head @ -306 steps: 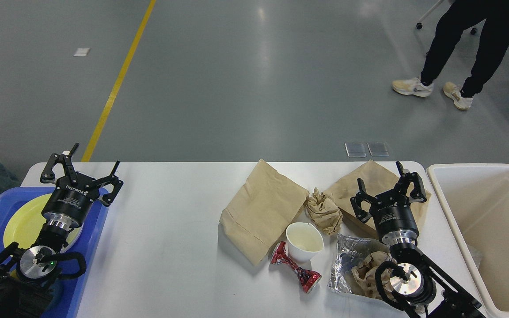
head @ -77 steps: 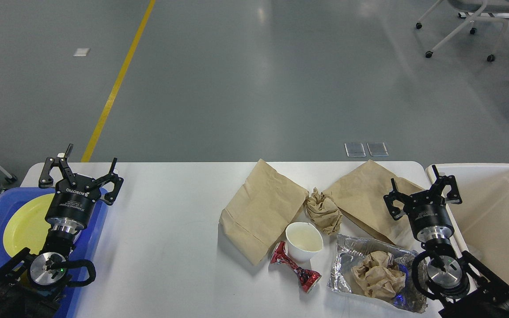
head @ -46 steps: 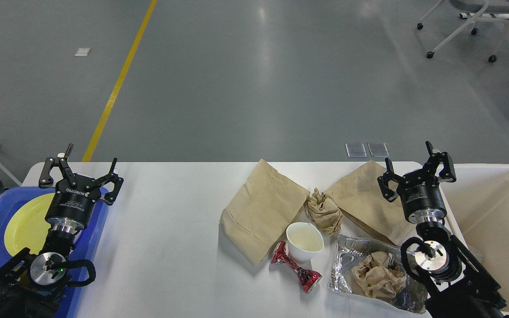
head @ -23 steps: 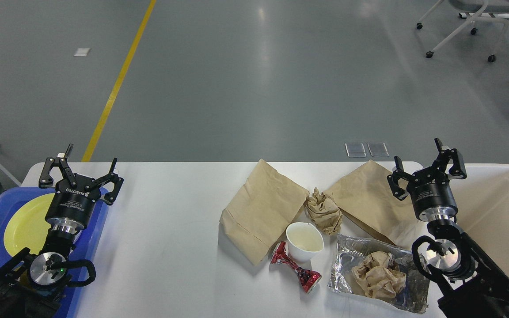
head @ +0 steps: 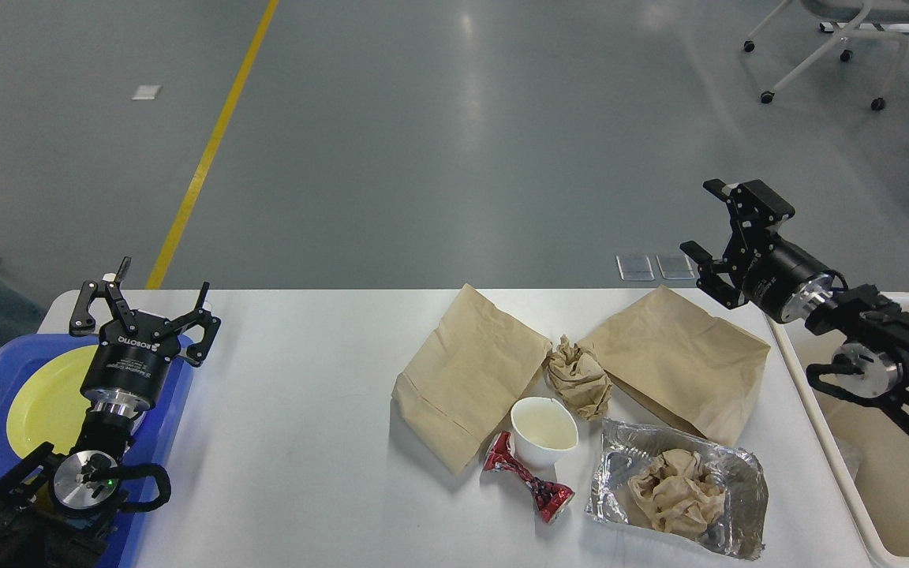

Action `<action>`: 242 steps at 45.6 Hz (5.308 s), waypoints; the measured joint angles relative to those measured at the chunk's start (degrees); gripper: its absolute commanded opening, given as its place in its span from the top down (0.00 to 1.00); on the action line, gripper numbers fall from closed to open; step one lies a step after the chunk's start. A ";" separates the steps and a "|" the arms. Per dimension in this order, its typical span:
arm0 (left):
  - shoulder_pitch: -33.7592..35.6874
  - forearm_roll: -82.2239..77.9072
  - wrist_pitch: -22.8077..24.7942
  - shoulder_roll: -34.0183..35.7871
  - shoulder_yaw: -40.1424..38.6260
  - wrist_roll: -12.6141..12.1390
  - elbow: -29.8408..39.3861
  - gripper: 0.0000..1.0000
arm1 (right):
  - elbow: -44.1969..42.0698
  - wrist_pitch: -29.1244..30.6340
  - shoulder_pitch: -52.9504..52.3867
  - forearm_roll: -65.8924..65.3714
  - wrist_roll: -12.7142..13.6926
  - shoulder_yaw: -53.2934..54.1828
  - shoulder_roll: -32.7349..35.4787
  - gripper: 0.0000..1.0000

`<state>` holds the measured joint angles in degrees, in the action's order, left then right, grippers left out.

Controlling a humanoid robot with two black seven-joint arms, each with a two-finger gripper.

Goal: Tidy desktop
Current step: 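Raise the right gripper and swing it over the brown paper bag, then lower the right gripper onto the brown paper bag and grasp it, then lift the brown paper bag and drop it into the white bin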

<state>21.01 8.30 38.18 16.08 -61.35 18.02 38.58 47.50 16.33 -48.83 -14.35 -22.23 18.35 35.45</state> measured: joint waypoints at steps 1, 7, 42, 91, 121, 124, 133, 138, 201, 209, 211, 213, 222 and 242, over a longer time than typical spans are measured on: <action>0.00 0.00 0.00 0.00 0.00 0.00 0.00 0.04 | 0.04 0.29 -1.83 0.71 0.00 -2.98 0.45 0.00; 0.00 0.00 -0.01 0.00 0.00 0.00 0.00 0.04 | 0.12 2.56 -15.54 5.56 0.01 -26.41 1.64 0.00; 0.00 0.05 -0.01 0.00 0.00 0.00 0.00 0.04 | 34.87 25.80 -84.81 9.75 28.85 -88.16 -20.04 0.00; 0.02 0.04 0.05 0.00 0.00 0.00 0.05 0.04 | 44.02 21.47 -96.64 20.23 29.71 -90.40 -19.28 0.00; 0.03 0.00 0.05 0.00 -0.02 0.00 0.02 0.04 | 5.47 4.76 -47.15 26.12 29.30 -68.06 -37.04 0.00; 0.03 0.01 0.05 0.00 -0.05 0.00 0.00 0.04 | 1.99 3.97 -43.48 26.12 29.23 -68.01 -38.69 0.00; 0.03 0.05 0.05 0.00 -0.07 0.00 -0.01 0.04 | -4.83 -2.73 -33.94 26.12 29.32 -68.00 -41.11 0.00; 0.02 0.04 0.05 0.00 -0.07 0.00 -0.01 0.04 | -6.51 -4.56 -30.71 26.12 29.35 -68.13 -41.17 0.00; 0.04 0.05 0.05 0.00 -0.09 0.00 0.04 0.04 | -15.07 -11.98 -19.28 26.40 29.71 -60.37 -43.92 1.00; 0.04 0.05 0.05 0.00 -0.09 0.00 0.06 0.04 | -14.34 -12.02 -19.78 26.49 29.73 -60.36 -43.70 1.00; 0.04 0.05 0.05 0.00 -0.09 0.00 0.06 0.04 | -13.86 -12.02 -20.07 26.52 29.73 -60.35 -43.46 1.00; 0.04 0.05 0.05 0.00 -0.09 0.00 0.06 0.04 | -13.12 -12.02 -20.52 26.59 29.73 -60.33 -43.15 1.00; 0.04 0.05 0.05 0.00 -0.09 0.00 0.06 0.04 | -5.46 -10.81 -26.39 28.30 29.73 -60.72 -40.23 1.00; 0.03 0.04 0.06 0.00 -0.09 0.00 0.08 0.04 | 18.49 -2.28 -51.58 28.84 29.35 -73.33 -33.98 1.00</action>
<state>21.03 8.34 38.23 16.08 -61.44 18.02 38.67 65.99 14.05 -100.40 14.49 7.12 -54.98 1.47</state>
